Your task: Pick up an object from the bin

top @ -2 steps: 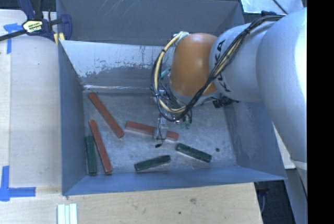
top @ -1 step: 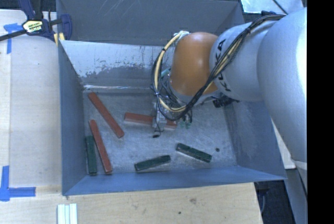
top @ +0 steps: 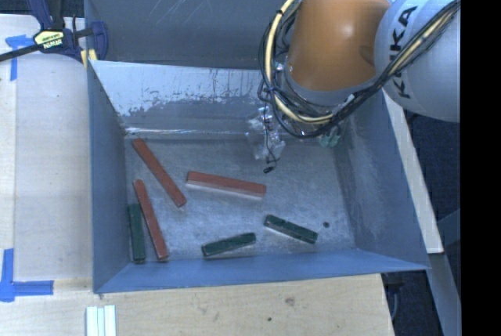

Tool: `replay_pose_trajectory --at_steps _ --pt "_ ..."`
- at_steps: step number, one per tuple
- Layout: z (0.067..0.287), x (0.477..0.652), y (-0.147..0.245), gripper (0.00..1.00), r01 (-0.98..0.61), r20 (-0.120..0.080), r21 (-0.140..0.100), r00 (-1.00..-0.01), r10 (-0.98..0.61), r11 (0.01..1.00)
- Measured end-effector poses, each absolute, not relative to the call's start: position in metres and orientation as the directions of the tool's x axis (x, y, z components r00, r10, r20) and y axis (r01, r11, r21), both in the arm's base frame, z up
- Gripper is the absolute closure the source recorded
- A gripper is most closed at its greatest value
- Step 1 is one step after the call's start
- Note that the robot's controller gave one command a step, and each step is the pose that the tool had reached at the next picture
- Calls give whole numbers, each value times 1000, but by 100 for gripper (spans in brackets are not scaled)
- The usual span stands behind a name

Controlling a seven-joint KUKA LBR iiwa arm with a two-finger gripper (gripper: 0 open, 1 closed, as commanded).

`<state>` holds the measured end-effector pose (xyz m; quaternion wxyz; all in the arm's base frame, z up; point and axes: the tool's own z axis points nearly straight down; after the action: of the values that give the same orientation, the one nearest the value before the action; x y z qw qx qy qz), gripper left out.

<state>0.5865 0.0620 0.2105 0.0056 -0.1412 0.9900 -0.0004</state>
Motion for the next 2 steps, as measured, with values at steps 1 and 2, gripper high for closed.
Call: replay_pose_trajectory --at_steps 1,2 --pt "207 585 62 0 -278 -5 0 -961 -278 961" --pt "73 577 60 0 -380 5 2 -925 -380 925"
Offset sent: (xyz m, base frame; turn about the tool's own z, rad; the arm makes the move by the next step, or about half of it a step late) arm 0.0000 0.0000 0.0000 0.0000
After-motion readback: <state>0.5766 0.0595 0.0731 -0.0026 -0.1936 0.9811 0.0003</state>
